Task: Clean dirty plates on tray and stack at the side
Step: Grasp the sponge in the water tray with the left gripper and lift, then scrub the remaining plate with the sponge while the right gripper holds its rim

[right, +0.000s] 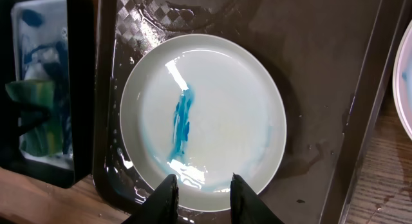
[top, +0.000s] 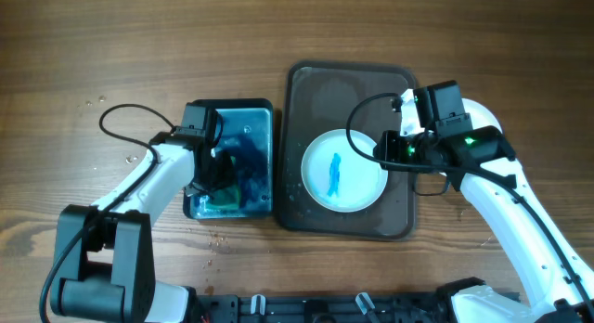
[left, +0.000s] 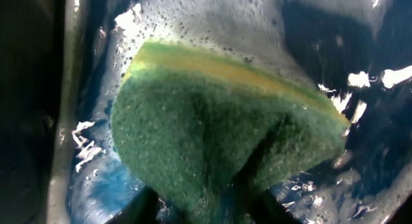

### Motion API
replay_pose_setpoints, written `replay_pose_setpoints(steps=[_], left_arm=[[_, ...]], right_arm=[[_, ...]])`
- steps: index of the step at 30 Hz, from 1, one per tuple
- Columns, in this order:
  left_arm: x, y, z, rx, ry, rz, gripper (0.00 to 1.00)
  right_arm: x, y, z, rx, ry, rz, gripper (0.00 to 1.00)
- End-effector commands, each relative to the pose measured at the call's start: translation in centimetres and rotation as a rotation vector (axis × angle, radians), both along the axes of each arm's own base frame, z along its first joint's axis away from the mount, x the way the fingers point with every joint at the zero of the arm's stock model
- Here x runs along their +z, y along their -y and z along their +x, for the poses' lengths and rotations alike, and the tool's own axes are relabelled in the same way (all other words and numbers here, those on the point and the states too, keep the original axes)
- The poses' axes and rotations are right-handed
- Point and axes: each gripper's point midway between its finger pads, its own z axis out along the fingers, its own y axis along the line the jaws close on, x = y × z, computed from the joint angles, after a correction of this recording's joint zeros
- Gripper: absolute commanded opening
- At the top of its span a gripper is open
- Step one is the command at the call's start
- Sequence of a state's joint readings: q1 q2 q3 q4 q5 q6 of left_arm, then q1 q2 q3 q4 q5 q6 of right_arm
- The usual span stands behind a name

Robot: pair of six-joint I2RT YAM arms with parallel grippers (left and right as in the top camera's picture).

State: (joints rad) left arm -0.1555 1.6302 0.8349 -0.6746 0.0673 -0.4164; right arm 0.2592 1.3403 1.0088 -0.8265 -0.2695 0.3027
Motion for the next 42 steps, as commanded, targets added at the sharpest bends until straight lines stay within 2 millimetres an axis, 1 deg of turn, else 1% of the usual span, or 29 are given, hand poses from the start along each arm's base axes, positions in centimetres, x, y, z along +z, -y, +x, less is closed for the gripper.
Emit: replay_pose_setpoints(steps=[1,3,5,6,7,9,10,11,12,13,14,17,19,20,23,25,27,31,34,35,37,41,42], left_arm=[[-0.6,-0.2,-0.3,0.008,-0.005,0.013,0.04],[0.0,-0.1,0.1,0.008,-0.002,0.010,0.04],[1.3,0.0,0.7,0.008,-0.002,0.008,0.04],[1.9,0.1,1.0,0.007,-0.001,0.008,0.04],[2.7,0.1,1.4,0.007,0.000,0.008,0.04],[5.4,0.3,2.6,0.004,0.010,0.007,0.04],[7.2,0.5,3.4,0.004,0.022,0.005,0.04],[8.5,0.5,3.9,0.004,0.032,0.003,0.04],[10.7,0.7,4.8,0.004,0.054,-0.001,0.04],[11.9,0.8,5.2,0.003,0.067,-0.003,0.04],[13.1,0.9,5.5,0.002,0.080,-0.005,0.04],[15.2,1.3,6.2,-0.006,0.110,-0.010,0.04],[15.8,1.8,6.3,-0.021,0.123,-0.014,0.04],[15.8,2.0,6.3,-0.027,0.124,-0.015,0.04],[15.8,2.8,6.1,-0.049,0.122,-0.016,0.04],[15.8,3.1,6.1,-0.060,0.125,-0.017,0.04],[15.8,3.4,6.0,-0.069,0.126,-0.018,0.04],[15.9,4.3,5.9,-0.085,0.127,-0.044,0.04],[16.2,6.1,6.2,-0.107,0.141,-0.133,0.04],[16.3,6.8,6.4,-0.118,0.150,-0.165,0.04],[16.6,8.1,6.7,-0.142,0.172,-0.205,0.04],[16.5,10.2,7.3,-0.192,0.209,-0.223,0.04],[16.3,11.2,7.5,-0.208,0.216,-0.229,0.04]], right_arm=[[0.9,-0.5,0.3,-0.001,0.019,0.025,0.28],[0.9,-0.4,0.2,-0.003,0.017,0.026,0.27],[0.9,-0.3,0.3,-0.015,0.016,0.023,0.27],[0.8,0.0,0.4,-0.042,0.011,0.017,0.27],[0.6,0.7,0.6,-0.106,0.000,-0.001,0.27],[0.3,2.5,1.2,-0.226,-0.002,-0.050,0.41],[0.2,3.6,1.6,-0.274,0.006,-0.075,0.45],[0.2,4.0,1.8,-0.281,0.008,-0.080,0.45],[0.0,4.4,1.9,-0.254,0.006,-0.082,0.43],[-0.2,4.3,1.9,-0.211,0.003,-0.075,0.43],[-0.4,3.9,1.8,-0.157,-0.002,-0.060,0.43],[-1.3,2.4,1.2,-0.008,-0.029,-0.012,0.43],[-2.4,1.9,0.6,0.043,-0.075,0.005,0.43],[-2.9,1.8,0.4,0.050,-0.096,0.002,0.43],[-5.5,2.1,0.0,0.049,-0.174,-0.022,0.43],[-7.4,2.9,0.2,0.033,-0.202,-0.071,0.43],[-9.3,4.2,0.7,-0.036,-0.238,-0.146,0.42],[-11.0,4.1,1.3,-0.039,-0.252,-0.145,0.39],[-12.5,4.0,1.5,-0.030,-0.273,-0.151,0.32],[-12.9,4.0,1.5,-0.030,-0.282,-0.152,0.25],[-13.7,4.1,1.4,-0.029,-0.299,-0.156,0.16],[-14.5,3.6,1.4,-0.020,-0.313,-0.131,0.09],[-14.7,3.6,1.5,-0.021,-0.313,-0.131,0.04]])
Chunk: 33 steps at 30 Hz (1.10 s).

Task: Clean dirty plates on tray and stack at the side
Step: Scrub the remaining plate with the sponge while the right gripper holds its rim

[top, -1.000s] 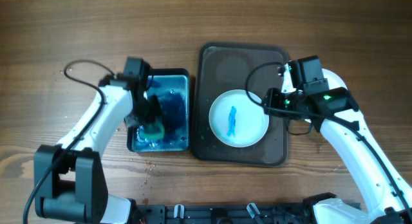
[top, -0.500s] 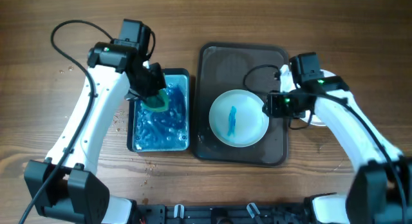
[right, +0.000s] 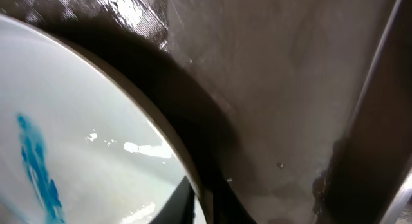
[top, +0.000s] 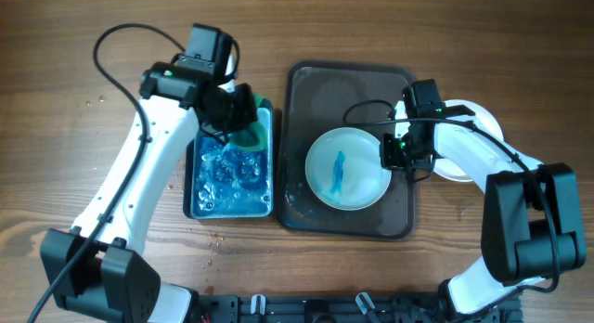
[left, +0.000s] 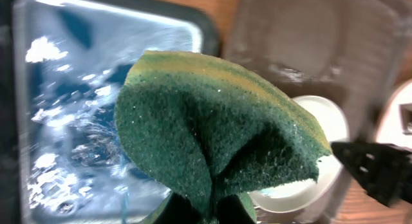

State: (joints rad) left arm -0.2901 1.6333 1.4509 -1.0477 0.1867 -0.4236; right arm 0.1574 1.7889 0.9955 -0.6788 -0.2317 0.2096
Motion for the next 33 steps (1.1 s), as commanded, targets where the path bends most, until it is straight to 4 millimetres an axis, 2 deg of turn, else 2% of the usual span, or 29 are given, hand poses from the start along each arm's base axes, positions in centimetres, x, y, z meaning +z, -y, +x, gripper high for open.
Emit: replay_pose_setpoints(steps=[1,6,8,10,14,18,19,21,24,27,28,31,33], left_arm=[[-0.3,3.9,0.1,-0.065,0.009,-0.062,0.04],[-2.7,10.1,0.0,-0.154,-0.020,-0.142,0.04],[-4.3,13.4,-0.6,-0.226,-0.042,-0.186,0.04],[-5.9,15.3,-1.1,-0.258,-0.064,-0.198,0.04],[-10.3,18.3,-2.0,-0.277,-0.123,-0.185,0.04],[-13.8,19.7,-2.4,-0.305,-0.150,-0.165,0.04],[-14.6,19.5,-2.5,-0.301,-0.160,-0.149,0.04],[-16.2,17.8,-2.3,-0.267,-0.176,-0.058,0.04],[-17.5,12.9,-1.5,-0.191,-0.154,0.178,0.04],[-17.5,7.7,-0.8,-0.155,-0.119,0.440,0.04],[-17.3,6.7,-0.8,-0.163,-0.118,0.489,0.04],[-17.1,5.5,-0.8,-0.190,-0.125,0.543,0.04],[-17.2,6.0,-0.8,-0.191,-0.125,0.516,0.04]], right_arm=[[-1.8,0.1,-0.5,0.001,-0.042,-0.013,0.04],[-1.8,0.2,-1.0,0.000,-0.060,-0.016,0.04],[-1.8,0.2,-1.1,0.002,-0.064,-0.017,0.04],[-1.8,0.3,-1.2,0.002,-0.068,-0.018,0.04],[-1.8,0.3,-1.4,0.002,-0.077,-0.019,0.04],[-1.8,0.3,-1.4,0.002,-0.076,-0.019,0.04],[-1.8,0.3,-1.4,0.002,-0.078,-0.019,0.04],[-1.8,0.3,-1.5,0.002,-0.082,-0.020,0.04],[-1.8,0.3,-1.6,0.003,-0.085,-0.021,0.04],[-1.8,0.3,-1.6,0.002,-0.084,-0.020,0.04],[-1.8,0.3,-1.5,0.002,-0.083,-0.020,0.04],[-1.8,0.3,-1.5,0.002,-0.082,-0.020,0.04],[-1.8,0.3,-1.5,0.002,-0.082,-0.020,0.04]])
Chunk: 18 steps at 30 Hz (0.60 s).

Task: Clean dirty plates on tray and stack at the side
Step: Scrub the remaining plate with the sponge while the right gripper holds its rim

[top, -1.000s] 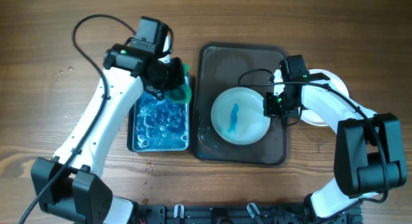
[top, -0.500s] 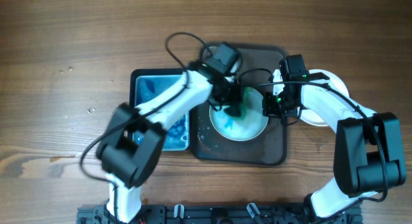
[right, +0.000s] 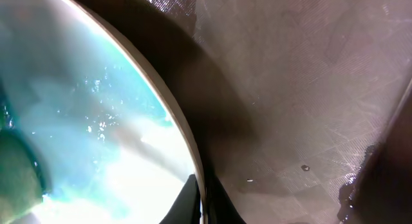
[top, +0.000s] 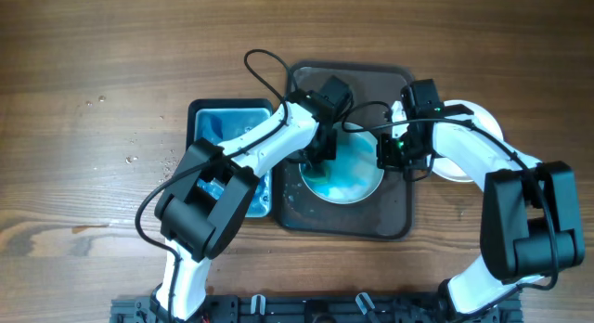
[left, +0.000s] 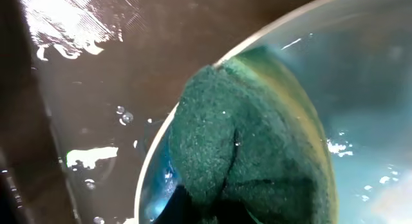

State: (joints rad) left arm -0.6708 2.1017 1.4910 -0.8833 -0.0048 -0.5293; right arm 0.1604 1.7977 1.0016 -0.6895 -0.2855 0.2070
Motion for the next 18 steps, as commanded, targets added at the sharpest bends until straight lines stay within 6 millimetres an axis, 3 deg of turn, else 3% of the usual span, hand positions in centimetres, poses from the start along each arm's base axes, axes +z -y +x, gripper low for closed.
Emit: replay_pose_setpoints(steps=[1,2,7,9,18], left_arm=[[-1.6,-4.7,1.6,0.013,0.058,0.186,0.04],[-1.7,-3.8,1.5,0.011,0.043,0.140,0.04],[-0.7,5.9,-0.8,-0.027,-0.140,-0.383,0.04],[0.0,8.4,-1.5,-0.042,-0.181,-0.512,0.04],[-1.6,12.3,-5.6,-0.127,-0.250,-0.532,0.04]], right_arm=[[-1.9,1.2,-1.2,-0.006,-0.060,-0.071,0.04],[-1.9,1.2,-1.2,-0.006,-0.060,-0.071,0.04],[-1.9,1.2,-1.3,-0.005,-0.064,-0.071,0.04],[-1.9,1.2,-1.3,-0.005,-0.064,-0.071,0.04],[-1.9,1.3,-1.3,0.006,-0.062,-0.072,0.04]])
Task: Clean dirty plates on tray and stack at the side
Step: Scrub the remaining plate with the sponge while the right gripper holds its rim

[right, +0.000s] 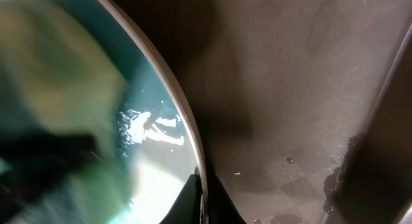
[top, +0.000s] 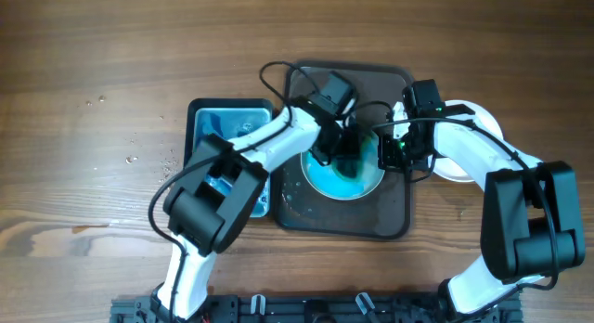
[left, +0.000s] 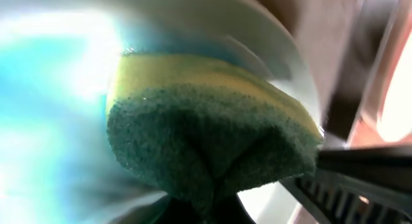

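Note:
A white plate [top: 327, 177], smeared blue with soapy water, lies in the dark tray [top: 394, 212]. My left gripper [top: 345, 154] is shut on a green and yellow sponge [left: 206, 121] that presses on the plate's right part. My right gripper [right: 203, 197] is shut on the plate's right rim [right: 187, 130]; one finger lies on each side of it. The sponge [right: 58, 89] shows as a green blur in the right wrist view.
A blue tub of soapy water [top: 209, 128] stands left of the tray. White plates [top: 478, 119] sit at the right, outside the tray and partly under my right arm. Cables from both arms hang over the tray's top.
The sponge has moved from the plate's left part to its right part, close to my right gripper. The plate's blue smear looks wider. My right gripper still holds the rim.
First my left gripper held the sponge in the tub while the right hovered open over a plate with a blue streak. Then the sponge was lifted above the tub and the right gripper was shut on the plate's rim. Then the sponge was on the plate's left part, now its right.

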### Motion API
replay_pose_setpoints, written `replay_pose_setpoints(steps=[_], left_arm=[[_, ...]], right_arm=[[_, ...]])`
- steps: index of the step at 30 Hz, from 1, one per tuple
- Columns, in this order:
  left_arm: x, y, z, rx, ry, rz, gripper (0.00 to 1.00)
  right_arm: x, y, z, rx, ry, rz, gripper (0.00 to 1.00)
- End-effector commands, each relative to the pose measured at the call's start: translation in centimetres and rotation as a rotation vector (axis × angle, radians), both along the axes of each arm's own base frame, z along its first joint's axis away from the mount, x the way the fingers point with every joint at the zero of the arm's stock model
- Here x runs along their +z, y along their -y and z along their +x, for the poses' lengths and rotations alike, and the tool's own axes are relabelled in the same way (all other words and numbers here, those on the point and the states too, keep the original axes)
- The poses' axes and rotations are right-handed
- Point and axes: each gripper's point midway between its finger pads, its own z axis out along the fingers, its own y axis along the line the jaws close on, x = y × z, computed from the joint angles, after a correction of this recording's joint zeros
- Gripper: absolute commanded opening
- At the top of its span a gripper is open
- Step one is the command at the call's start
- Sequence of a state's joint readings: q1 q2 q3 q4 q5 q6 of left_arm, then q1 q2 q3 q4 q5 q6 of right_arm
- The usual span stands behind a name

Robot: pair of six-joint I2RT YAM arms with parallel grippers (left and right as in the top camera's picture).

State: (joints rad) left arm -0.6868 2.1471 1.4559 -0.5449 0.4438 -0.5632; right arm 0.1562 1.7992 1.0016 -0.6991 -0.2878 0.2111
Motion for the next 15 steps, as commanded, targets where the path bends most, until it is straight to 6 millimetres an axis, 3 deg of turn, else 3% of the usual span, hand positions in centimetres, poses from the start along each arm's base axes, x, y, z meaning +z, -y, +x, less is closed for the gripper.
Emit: replay_pose_setpoints(steps=[1,5,8,13,15], left_arm=[[-1.9,2.7,-5.5,-0.102,-0.147,-0.032,0.04],[-1.8,3.5,-7.0,-0.140,-0.162,-0.038,0.04],[-2.3,2.3,-6.6,-0.116,-0.166,0.007,0.04],[-3.6,-2.9,-4.5,-0.023,-0.182,0.167,0.04],[-4.2,-7.5,-3.3,0.033,-0.173,0.327,0.04]], right_arm=[[-1.8,1.1,-1.1,0.020,-0.048,-0.072,0.04],[-1.8,1.1,-1.1,0.025,-0.047,-0.072,0.04],[-1.8,1.1,-1.1,0.026,-0.047,-0.071,0.04],[-1.8,1.1,-1.2,0.025,-0.049,-0.072,0.04],[-1.8,1.1,-1.2,0.025,-0.051,-0.072,0.04]])
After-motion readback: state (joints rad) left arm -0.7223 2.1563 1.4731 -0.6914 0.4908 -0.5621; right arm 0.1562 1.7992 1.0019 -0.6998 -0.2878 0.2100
